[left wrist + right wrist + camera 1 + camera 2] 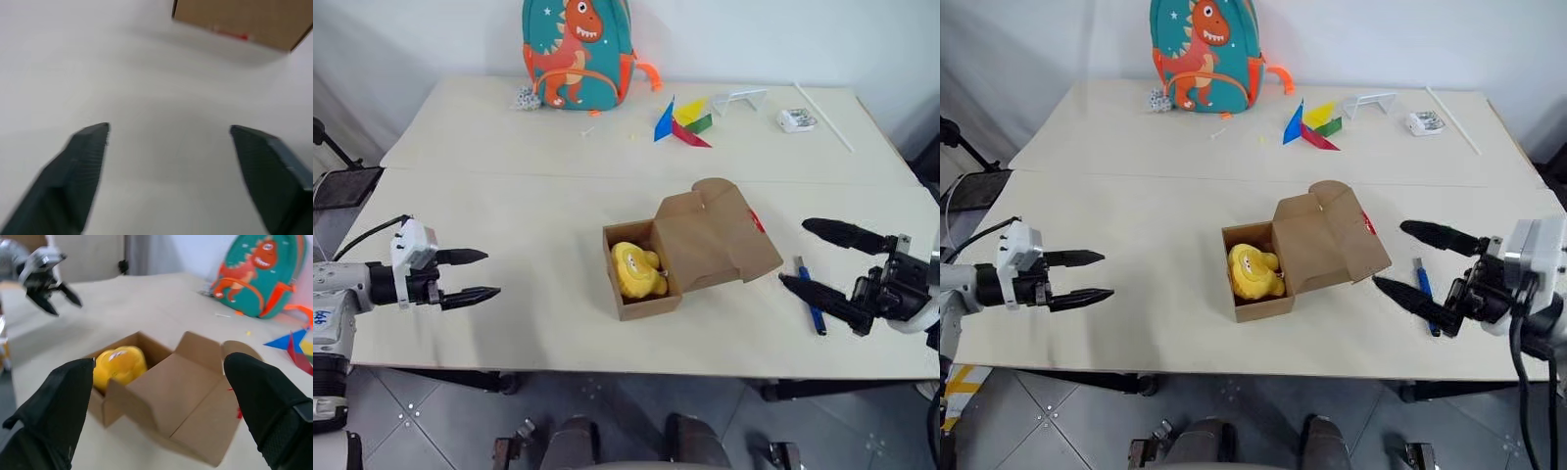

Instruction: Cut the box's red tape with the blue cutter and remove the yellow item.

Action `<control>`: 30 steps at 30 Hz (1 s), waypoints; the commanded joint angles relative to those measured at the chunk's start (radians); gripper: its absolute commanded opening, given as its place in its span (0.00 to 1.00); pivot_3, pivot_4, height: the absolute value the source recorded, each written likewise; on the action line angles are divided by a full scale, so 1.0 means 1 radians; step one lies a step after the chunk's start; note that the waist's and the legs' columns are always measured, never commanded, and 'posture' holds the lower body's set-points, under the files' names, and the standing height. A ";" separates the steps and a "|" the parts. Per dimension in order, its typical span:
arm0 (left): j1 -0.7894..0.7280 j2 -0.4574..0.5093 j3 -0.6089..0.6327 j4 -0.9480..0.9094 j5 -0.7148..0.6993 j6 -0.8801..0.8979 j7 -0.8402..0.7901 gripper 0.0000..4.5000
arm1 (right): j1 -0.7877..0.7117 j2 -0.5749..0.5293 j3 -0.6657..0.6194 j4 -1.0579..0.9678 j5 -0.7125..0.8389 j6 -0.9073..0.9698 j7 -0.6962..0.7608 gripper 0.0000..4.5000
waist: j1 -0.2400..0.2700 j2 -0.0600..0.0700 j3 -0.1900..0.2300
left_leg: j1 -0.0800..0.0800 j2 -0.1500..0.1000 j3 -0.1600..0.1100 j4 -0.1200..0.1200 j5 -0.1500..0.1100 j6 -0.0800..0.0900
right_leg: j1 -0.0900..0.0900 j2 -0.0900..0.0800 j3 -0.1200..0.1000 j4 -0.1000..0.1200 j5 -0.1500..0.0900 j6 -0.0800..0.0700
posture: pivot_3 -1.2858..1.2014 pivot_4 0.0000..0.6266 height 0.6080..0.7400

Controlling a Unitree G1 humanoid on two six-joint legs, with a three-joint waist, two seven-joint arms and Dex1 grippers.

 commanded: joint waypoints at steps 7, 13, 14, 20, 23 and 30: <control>-0.238 -0.018 -0.184 -0.308 -0.010 0.323 0.006 0.99 | 0.052 -0.025 -0.061 -0.094 0.101 0.006 0.076 1.00 | 0.021 -0.002 0.000 | 0.000 0.000 -0.002 0.004 0.000 0.000 | 0.002 0.000 0.000 0.003 0.000 0.000 | 0.52 0.24 1.00; -0.623 -0.173 -0.481 -0.396 0.112 0.571 0.081 0.99 | 0.022 -0.026 0.003 -0.116 0.077 0.009 0.072 1.00 | 0.027 -0.002 0.000 | 0.001 -0.001 -0.002 0.004 0.000 0.000 | 0.002 0.000 0.000 0.004 0.001 0.000 | 0.52 0.24 1.00; -0.659 -0.191 -0.531 -0.391 0.155 0.537 0.072 0.99 | 0.016 -0.025 0.016 -0.120 0.075 0.010 0.065 1.00 | 0.025 -0.002 0.000 | 0.002 -0.001 -0.002 0.004 0.000 0.000 | 0.002 0.000 0.000 0.004 0.001 0.000 | 0.52 0.24 1.00; -0.821 -0.341 -0.689 -0.298 0.253 0.467 0.016 0.99 | 0.001 -0.029 0.044 -0.120 0.084 0.028 0.046 1.00 | 0.009 -0.002 0.001 | 0.001 -0.001 -0.001 0.004 0.000 -0.001 | 0.001 0.001 0.000 0.003 0.001 0.000 | 0.52 0.24 1.00; -0.862 -0.403 -0.740 -0.238 0.305 0.419 0.009 0.99 | 0.004 -0.026 0.041 -0.129 0.099 0.047 0.031 1.00 | 0.009 -0.002 0.001 | 0.000 -0.001 -0.001 0.004 0.000 -0.001 | 0.002 0.001 0.000 0.002 0.001 0.000 | 0.52 0.24 1.00; -0.867 -0.431 -0.813 -0.179 0.405 0.346 -0.030 0.99 | 0.052 -0.024 0.015 -0.181 0.130 0.078 0.015 1.00 | 0.006 -0.002 0.001 | 0.000 -0.001 -0.001 0.003 0.000 -0.001 | 0.001 0.001 0.000 0.002 0.001 0.000 | 0.52 0.24 1.00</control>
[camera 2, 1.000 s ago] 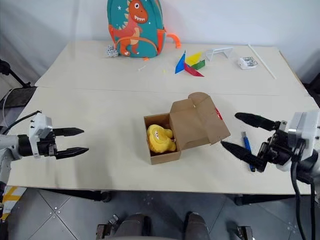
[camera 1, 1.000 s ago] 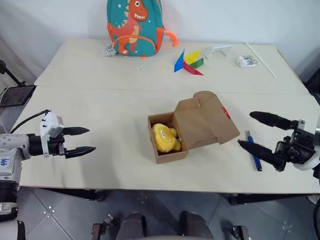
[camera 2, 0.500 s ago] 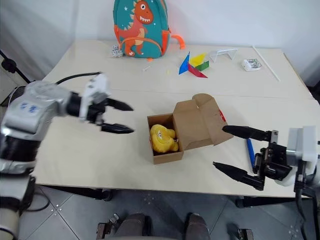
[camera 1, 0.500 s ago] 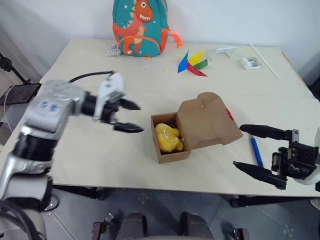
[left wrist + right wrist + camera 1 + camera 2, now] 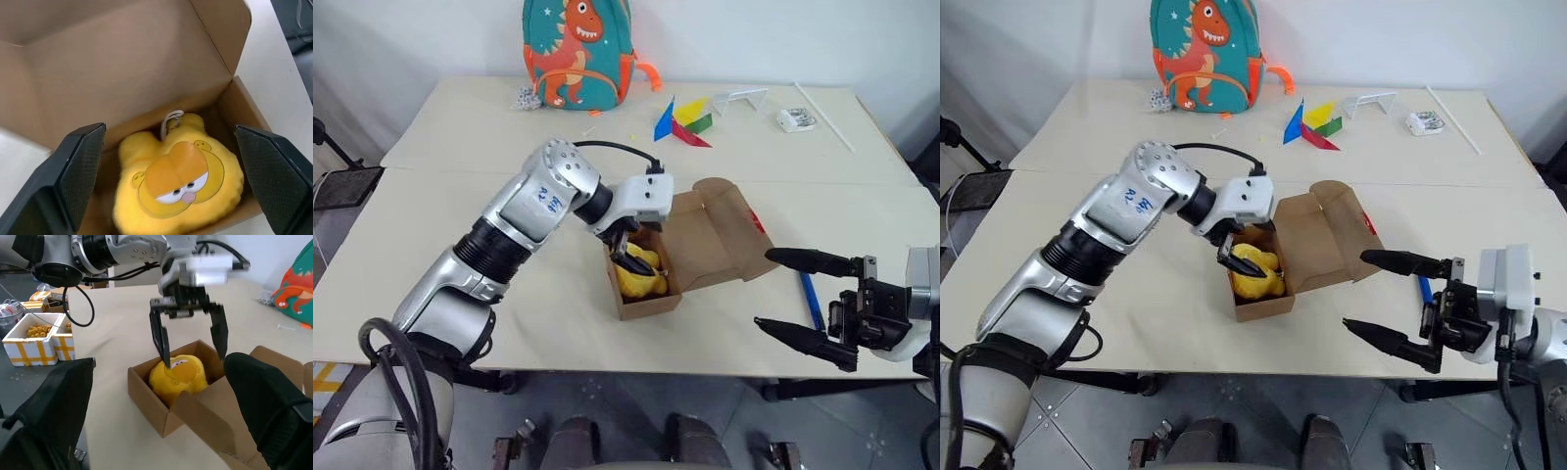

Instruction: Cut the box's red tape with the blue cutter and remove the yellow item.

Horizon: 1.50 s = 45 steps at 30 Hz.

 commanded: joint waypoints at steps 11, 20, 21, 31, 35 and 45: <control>0.014 -0.029 -0.077 0.109 0.177 -0.119 -0.044 0.95 | 0.039 -0.001 -0.026 -0.044 0.038 0.020 -0.017 1.00 | 0.012 0.000 0.000 | 0.000 0.000 0.000 0.001 0.000 0.000 | 0.000 0.000 0.000 0.000 0.000 0.000 | 0.52 0.24 1.00; 0.030 -0.054 -0.074 0.136 0.212 -0.157 -0.069 0.42 | 0.050 -0.015 -0.046 -0.037 0.037 0.025 -0.001 1.00 | 0.018 0.000 0.000 | 0.000 0.000 0.000 0.002 0.000 0.000 | 0.000 0.000 0.000 0.001 0.000 0.000 | 0.52 0.24 1.00; 0.031 -0.057 -0.071 0.135 0.211 -0.160 -0.071 0.36 | 0.052 -0.016 -0.048 -0.034 0.036 0.026 0.002 1.00 | 0.018 0.000 0.000 | 0.000 0.000 0.000 0.002 0.000 0.000 | 0.000 0.000 0.000 0.001 0.000 0.000 | 0.52 0.24 1.00; 0.024 -0.102 0.092 0.086 0.039 -0.131 -0.143 0.00 | 0.062 0.004 -0.050 -0.004 0.024 0.013 -0.006 1.00 | 0.022 0.000 0.000 | 0.000 0.000 0.000 0.002 0.000 0.000 | 0.000 0.000 0.000 0.002 0.000 0.000 | 0.52 0.24 1.00; 0.029 -0.118 0.193 0.131 -0.032 -0.208 -0.122 0.00 | 0.060 0.027 -0.050 0.000 0.026 0.008 -0.029 1.00 | 0.021 0.000 0.000 | 0.000 0.000 0.000 0.003 0.000 0.000 | 0.000 0.000 0.000 0.002 0.000 0.000 | 0.52 0.24 1.00; 0.168 -0.085 0.688 0.113 -0.379 -0.173 0.062 0.00 | -0.010 0.078 0.001 -0.026 0.026 -0.014 -0.083 1.00 | -0.003 0.000 0.000 | 0.000 0.000 -0.001 0.003 0.000 0.000 | 0.000 0.000 0.000 0.005 0.000 0.000 | 0.52 0.24 1.00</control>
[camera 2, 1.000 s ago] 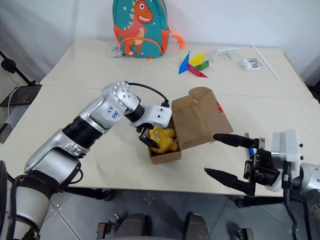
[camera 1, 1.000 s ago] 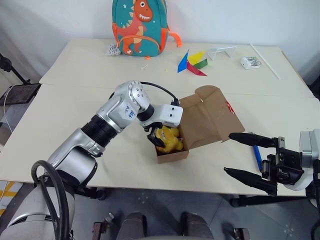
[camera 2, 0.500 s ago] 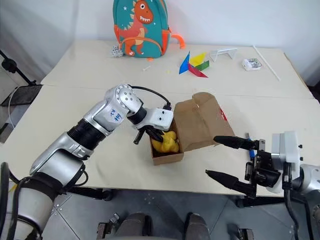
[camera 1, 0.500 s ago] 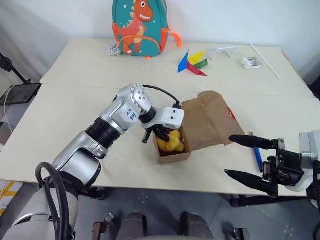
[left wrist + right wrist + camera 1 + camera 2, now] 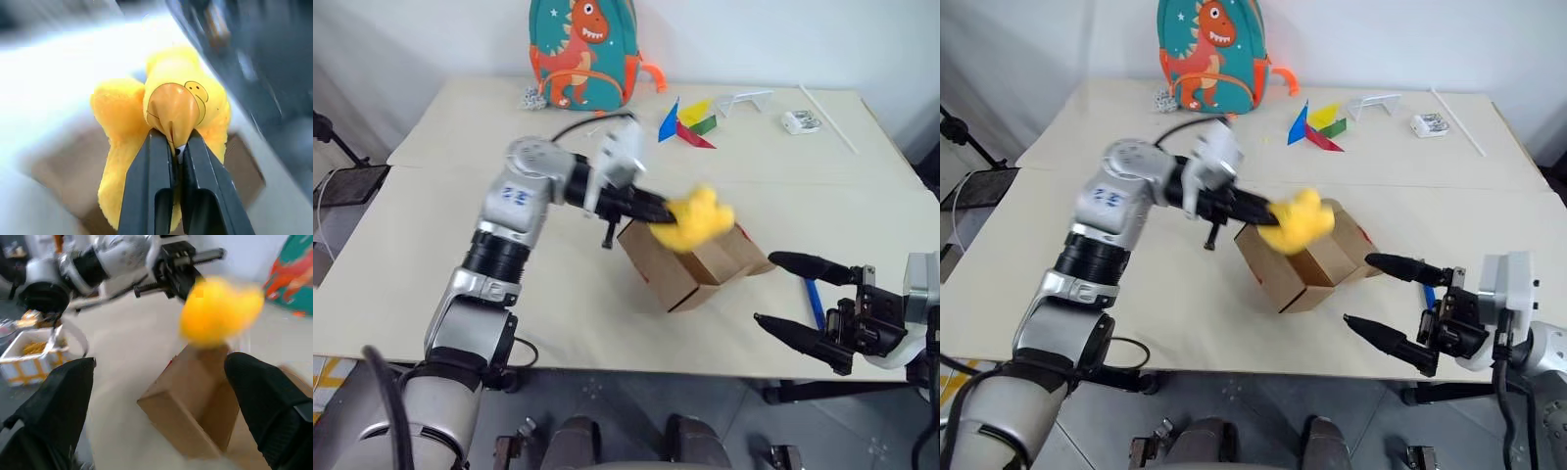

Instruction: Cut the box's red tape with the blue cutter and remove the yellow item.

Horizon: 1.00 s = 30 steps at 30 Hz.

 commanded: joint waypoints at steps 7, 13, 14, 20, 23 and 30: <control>0.545 0.277 0.543 -0.217 -0.115 0.062 0.365 0.00 | -0.205 0.040 0.189 0.042 -0.054 -0.072 0.062 1.00 | -0.055 0.001 -0.001 | 0.013 -0.001 -0.002 -0.008 -0.001 -0.002 | 0.001 0.000 0.002 0.003 0.000 -0.001 | 0.52 0.24 1.00; 0.886 0.281 0.600 -0.353 -0.046 0.080 0.570 0.00 | -0.302 0.110 0.337 0.166 -0.165 -0.152 0.141 1.00 | -0.012 -0.004 0.000 | 0.014 -0.001 -0.008 -0.004 -0.004 -0.003 | 0.008 0.000 0.000 0.001 0.001 -0.001 | 0.52 0.24 1.00; 0.918 0.277 0.591 -0.367 -0.036 0.083 0.590 0.00 | -0.310 0.122 0.355 0.184 -0.185 -0.171 0.154 1.00 | -0.008 -0.004 0.000 | 0.015 -0.002 -0.007 -0.003 -0.005 -0.002 | 0.009 -0.001 0.000 0.000 0.001 -0.001 | 0.52 0.24 1.00; 0.963 0.259 0.542 -0.390 -0.060 0.108 0.628 0.07 | -0.328 0.176 0.401 0.222 -0.231 -0.215 0.162 1.00 | -0.009 -0.003 -0.001 | 0.016 -0.001 -0.008 -0.003 -0.005 -0.003 | 0.011 0.000 -0.001 -0.001 0.001 -0.002 | 0.52 0.24 1.00; 0.968 0.275 0.531 -0.403 -0.065 0.103 0.627 0.27 | -0.315 0.183 0.396 0.220 -0.236 -0.219 0.156 1.00 | -0.014 -0.003 -0.001 | 0.017 -0.001 -0.007 -0.004 -0.005 -0.004 | 0.011 0.000 -0.001 0.000 0.001 -0.002 | 0.52 0.24 1.00; 0.990 0.351 0.579 -0.446 -0.150 0.104 0.537 0.75 | -0.280 0.158 0.360 0.228 -0.229 -0.216 0.158 1.00 | -0.015 -0.003 -0.001 | 0.017 -0.001 -0.007 -0.005 -0.005 -0.004 | 0.010 0.000 -0.001 0.000 0.001 -0.002 | 0.52 0.24 1.00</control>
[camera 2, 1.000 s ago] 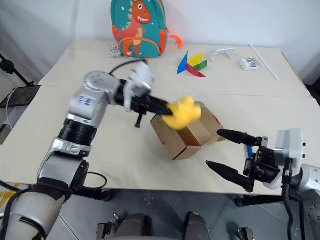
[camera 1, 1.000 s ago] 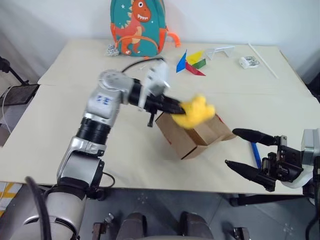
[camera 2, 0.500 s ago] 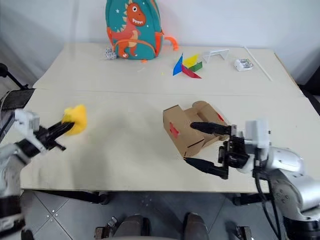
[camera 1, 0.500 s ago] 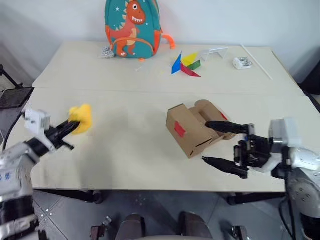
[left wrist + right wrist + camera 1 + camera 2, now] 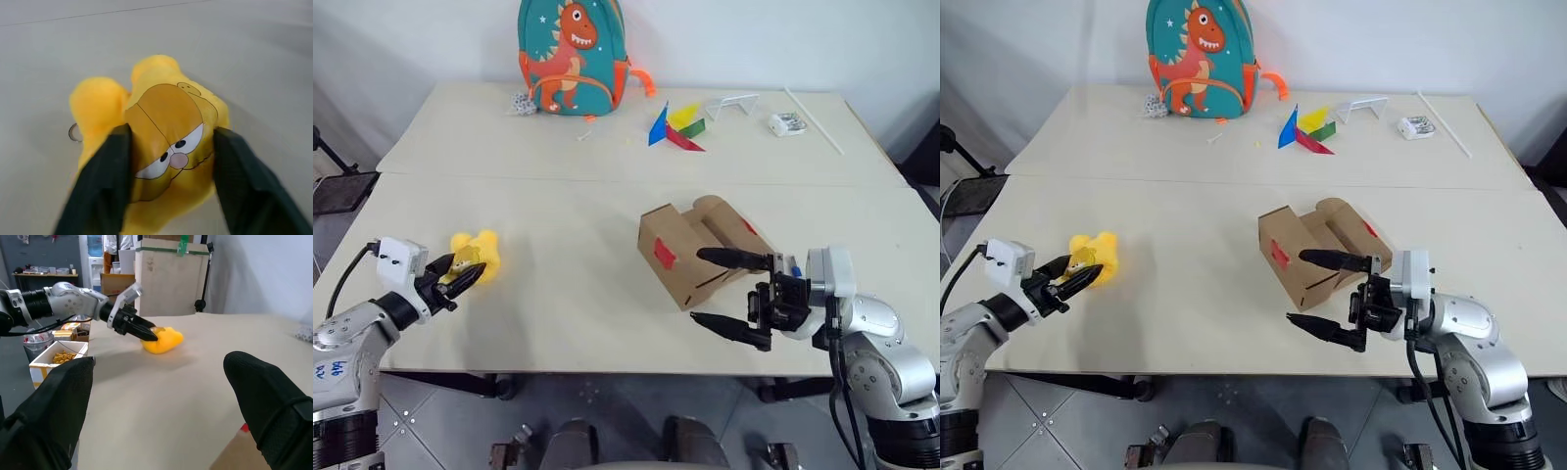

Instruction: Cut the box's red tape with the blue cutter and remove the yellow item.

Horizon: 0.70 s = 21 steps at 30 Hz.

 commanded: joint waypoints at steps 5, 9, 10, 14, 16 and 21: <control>0.037 0.131 0.126 -0.024 -0.131 -0.046 -0.197 0.95 | 0.015 -0.062 -0.096 0.019 0.035 0.005 0.024 1.00 | -0.001 0.000 0.000 | 0.000 0.000 0.000 0.000 0.000 0.000 | 0.000 0.000 0.000 -0.001 0.000 0.000 | 0.52 0.24 1.00; 0.094 0.213 0.181 -0.006 -0.101 -0.168 -0.311 0.95 | 0.044 -0.105 -0.150 0.047 0.030 -0.011 0.062 1.00 | -0.001 0.001 0.000 | 0.000 0.001 0.001 -0.001 -0.001 0.000 | 0.000 0.000 0.000 -0.002 0.000 0.000 | 0.52 0.24 1.00; 0.112 0.224 0.189 -0.002 -0.094 -0.194 -0.330 0.95 | 0.050 -0.112 -0.158 0.052 0.027 -0.016 0.070 1.00 | -0.001 0.001 0.001 | 0.000 0.001 0.002 -0.001 -0.001 0.000 | 0.000 0.000 0.000 -0.003 0.000 -0.001 | 0.52 0.24 1.00; 0.294 0.221 0.219 -0.063 -0.049 -0.349 -0.446 0.95 | 0.115 -0.131 -0.210 0.072 -0.006 -0.045 0.080 1.00 | -0.003 0.002 0.001 | 0.000 0.001 0.005 -0.003 -0.001 0.001 | 0.000 0.000 0.000 -0.007 0.000 -0.001 | 0.52 0.24 1.00; 0.304 0.207 0.216 -0.040 -0.053 -0.374 -0.430 0.95 | 0.153 -0.122 -0.216 0.070 -0.021 -0.067 0.080 1.00 | -0.004 0.002 0.001 | 0.000 0.001 0.006 -0.004 -0.002 0.001 | 0.000 0.000 0.000 -0.008 0.000 -0.001 | 0.52 0.24 1.00; 0.302 0.160 0.177 -0.025 -0.037 -0.396 -0.356 0.95 | 0.207 -0.086 -0.199 0.094 -0.075 -0.145 0.089 1.00 | 0.002 0.003 0.001 | 0.000 0.001 0.006 -0.004 -0.002 0.001 | 0.000 0.000 0.000 -0.008 0.000 -0.001 | 0.52 0.24 1.00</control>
